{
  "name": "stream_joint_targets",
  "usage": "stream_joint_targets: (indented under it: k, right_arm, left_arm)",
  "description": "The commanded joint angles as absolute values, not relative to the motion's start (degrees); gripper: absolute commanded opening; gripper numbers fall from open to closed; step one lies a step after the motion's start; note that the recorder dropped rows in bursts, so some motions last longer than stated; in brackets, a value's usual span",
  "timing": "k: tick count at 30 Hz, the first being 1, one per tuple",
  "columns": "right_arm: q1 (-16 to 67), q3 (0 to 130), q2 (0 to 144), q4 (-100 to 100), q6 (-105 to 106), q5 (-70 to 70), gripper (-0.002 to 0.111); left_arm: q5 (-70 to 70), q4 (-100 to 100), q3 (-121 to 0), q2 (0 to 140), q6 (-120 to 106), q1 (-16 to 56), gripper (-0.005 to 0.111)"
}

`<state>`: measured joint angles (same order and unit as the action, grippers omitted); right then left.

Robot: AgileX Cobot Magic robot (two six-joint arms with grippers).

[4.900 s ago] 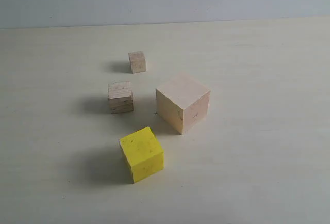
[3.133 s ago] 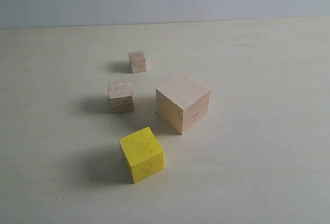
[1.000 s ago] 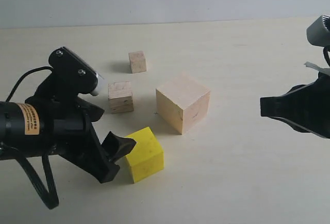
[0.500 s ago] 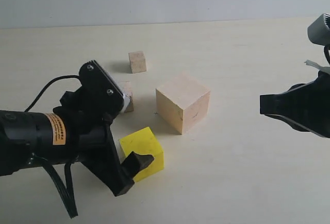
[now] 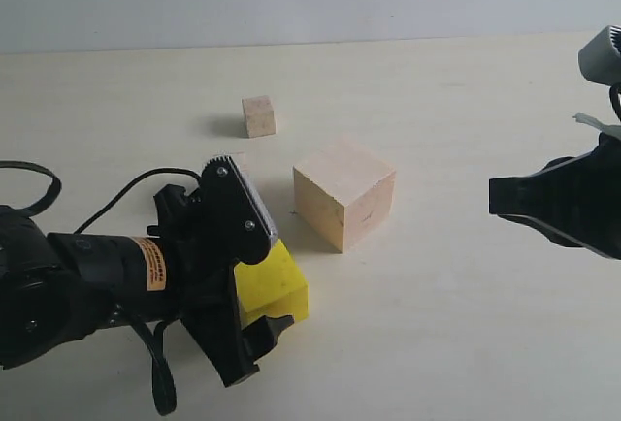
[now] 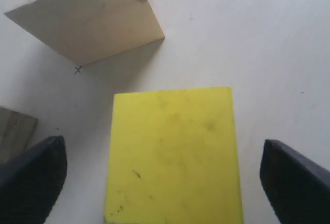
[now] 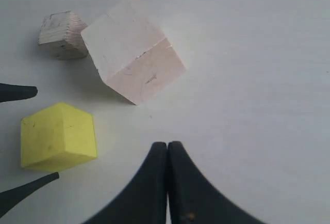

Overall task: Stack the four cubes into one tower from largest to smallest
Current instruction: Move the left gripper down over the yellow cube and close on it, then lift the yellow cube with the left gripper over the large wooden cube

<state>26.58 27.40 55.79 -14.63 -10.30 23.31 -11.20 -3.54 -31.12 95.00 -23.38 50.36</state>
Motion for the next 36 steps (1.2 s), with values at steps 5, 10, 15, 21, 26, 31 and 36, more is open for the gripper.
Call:
stream_joint_targets:
  k: [5, 10, 15, 21, 26, 31, 36]
  right_arm:
    - [26.7, 27.93, 55.96, -14.49, -10.39, 22.6, 0.0]
    - [26.7, 27.93, 55.96, -14.49, -10.39, 23.46, 0.0]
    - [26.7, 27.93, 55.96, -14.38, -10.12, 24.24, 0.0]
    - [26.7, 27.93, 55.96, -12.31, -10.12, 24.22, 0.0]
    - [26.7, 27.93, 55.96, -7.53, -10.12, 24.22, 0.0]
    - [26.7, 27.93, 55.96, -6.77, -10.12, 24.22, 0.0]
    - [26.7, 27.93, 55.96, -6.77, -10.12, 24.74, 0.0]
  left_arm:
    - [-12.53, -3.49, -31.33, 96.68, -23.62, 50.78, 0.053]
    - [-10.6, -3.38, -31.33, 94.78, -23.68, 50.78, 0.002]
    - [-8.0, -3.51, -31.79, 90.13, -23.36, 50.78, 0.001]
    - [3.03, -3.68, -40.86, 84.21, -18.42, 50.78, 0.001]
    - [11.78, -3.68, -52.73, 84.78, -15.88, 50.78, 0.001]
    - [17.42, -3.68, -62.06, 90.01, -14.39, 50.42, 0.001]
    - [20.71, -3.68, -69.49, 97.36, -10.54, 48.27, 0.001]
